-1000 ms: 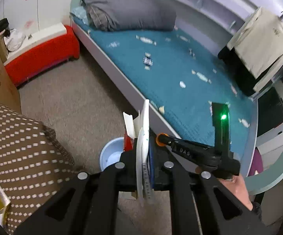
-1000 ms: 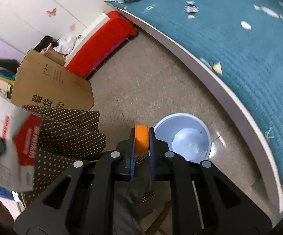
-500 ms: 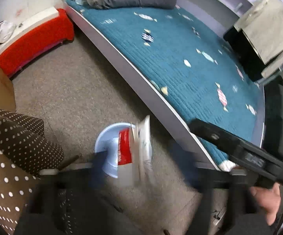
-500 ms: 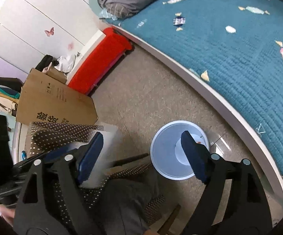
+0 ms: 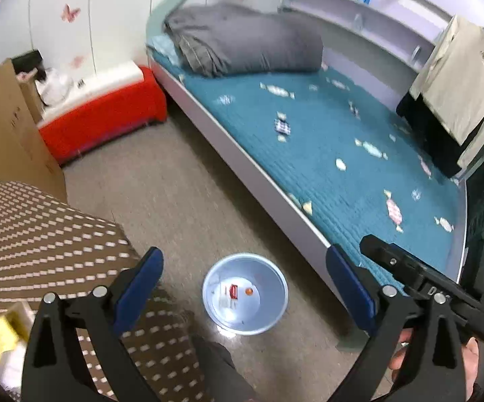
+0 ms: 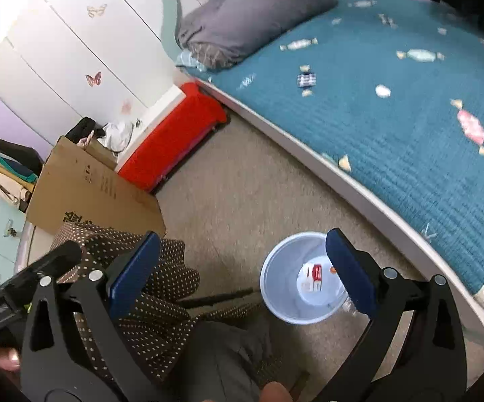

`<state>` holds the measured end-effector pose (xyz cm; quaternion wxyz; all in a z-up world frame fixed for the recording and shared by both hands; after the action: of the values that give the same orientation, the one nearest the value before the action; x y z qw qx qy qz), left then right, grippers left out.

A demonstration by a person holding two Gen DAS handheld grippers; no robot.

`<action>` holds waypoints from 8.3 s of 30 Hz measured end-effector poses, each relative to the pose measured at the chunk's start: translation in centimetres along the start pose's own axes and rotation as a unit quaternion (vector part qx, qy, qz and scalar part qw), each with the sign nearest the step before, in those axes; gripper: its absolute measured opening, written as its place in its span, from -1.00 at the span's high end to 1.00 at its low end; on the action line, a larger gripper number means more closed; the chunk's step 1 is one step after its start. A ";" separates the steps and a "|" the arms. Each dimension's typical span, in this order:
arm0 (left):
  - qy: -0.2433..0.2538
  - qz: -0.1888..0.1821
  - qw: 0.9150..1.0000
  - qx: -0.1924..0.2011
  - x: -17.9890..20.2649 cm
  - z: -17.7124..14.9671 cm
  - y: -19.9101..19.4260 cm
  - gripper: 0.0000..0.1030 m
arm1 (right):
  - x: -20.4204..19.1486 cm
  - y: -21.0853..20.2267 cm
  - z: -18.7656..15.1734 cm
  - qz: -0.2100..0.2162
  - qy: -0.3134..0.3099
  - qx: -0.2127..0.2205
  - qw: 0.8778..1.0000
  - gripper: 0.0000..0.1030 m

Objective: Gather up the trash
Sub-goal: 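Return both tools to the table above the remaining trash, then grasp the olive cardboard box with the left tool while the right tool grasps the blue wrapper, then carry both items over the wastebasket and open both tools, then move both tools back over the table, then grasp the yellow paper bag with the left tool while the right tool grasps the green plush plant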

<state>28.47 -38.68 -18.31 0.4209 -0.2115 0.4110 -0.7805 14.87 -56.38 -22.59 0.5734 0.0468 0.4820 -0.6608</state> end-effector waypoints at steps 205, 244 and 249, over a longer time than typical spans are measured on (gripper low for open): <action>-0.057 0.058 0.988 0.132 -11.6 -4.6 -16.0 -0.85 | -18.0 -1.2 -2.6 0.099 -0.147 -0.045 0.983 -0.88; -0.233 0.246 0.939 0.058 -41.7 -21.5 -17.2 -0.85 | -41.3 10.4 -17.9 0.199 -0.340 -0.201 0.897 -0.87; -0.214 0.237 0.947 0.039 -42.5 -21.4 -14.8 -0.85 | -42.6 12.7 -19.8 0.207 -0.352 -0.230 0.883 -0.87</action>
<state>30.51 11.04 -17.78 0.6793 -0.2537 0.3189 -0.6103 29.75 -10.78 -14.29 0.8236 -0.2234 0.3663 -0.3710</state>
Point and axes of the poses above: each gripper's, at about its wrist camera, not at the fingertips, and y roughly the way its jaws point, x to its right, z to its top, the point moved 4 cm from there along y, roughly the way its jaws point, and after that the axes turned 11 degrees about z, right-handed, at the moved point
